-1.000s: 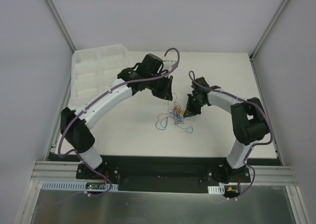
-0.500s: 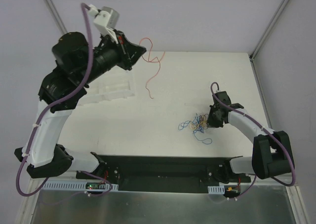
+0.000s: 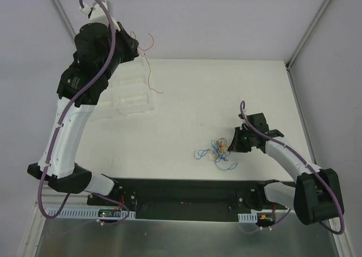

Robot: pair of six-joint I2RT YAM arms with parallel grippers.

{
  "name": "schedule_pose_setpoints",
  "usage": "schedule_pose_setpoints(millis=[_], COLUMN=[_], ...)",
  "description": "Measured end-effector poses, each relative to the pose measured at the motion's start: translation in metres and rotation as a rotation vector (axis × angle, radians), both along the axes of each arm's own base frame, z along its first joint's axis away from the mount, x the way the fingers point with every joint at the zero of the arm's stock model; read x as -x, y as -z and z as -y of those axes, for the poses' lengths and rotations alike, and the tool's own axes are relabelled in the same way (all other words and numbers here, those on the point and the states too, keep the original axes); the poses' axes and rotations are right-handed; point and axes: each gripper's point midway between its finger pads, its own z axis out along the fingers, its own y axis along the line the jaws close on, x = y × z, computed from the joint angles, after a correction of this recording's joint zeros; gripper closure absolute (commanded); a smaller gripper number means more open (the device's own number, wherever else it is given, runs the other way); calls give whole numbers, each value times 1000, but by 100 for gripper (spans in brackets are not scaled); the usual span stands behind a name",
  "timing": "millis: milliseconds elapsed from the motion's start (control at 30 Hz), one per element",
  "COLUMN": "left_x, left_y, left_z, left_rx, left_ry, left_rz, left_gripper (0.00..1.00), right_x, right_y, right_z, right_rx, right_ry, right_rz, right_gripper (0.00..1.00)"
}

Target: Untangle the cables

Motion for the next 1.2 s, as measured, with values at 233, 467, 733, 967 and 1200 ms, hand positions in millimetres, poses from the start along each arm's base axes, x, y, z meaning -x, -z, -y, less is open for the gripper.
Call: schedule_pose_setpoints(millis=[233, 467, 733, 967, 1200], left_x=[-46, -76, -110, -119, -110], left_y=[44, 104, 181, 221, 275], left_z=[-30, -63, -90, -101, -98], left_rx=[10, 74, 89, 117, 161], left_ry=[-135, -279, -406, -462, -497], left_rz=[-118, -270, -443, -532, -666], left_gripper=[100, 100, 100, 100, 100], right_x=[14, 12, 9, 11, 13], right_y=[0, -2, -2, 5, 11], right_z=[-6, -8, -9, -8, -7], right_rx=[-52, -62, -64, -56, -53], right_ry=[-41, -53, -54, -52, -50], right_rz=[22, 37, 44, 13, -16], right_gripper=[99, 99, 99, 99, 99])
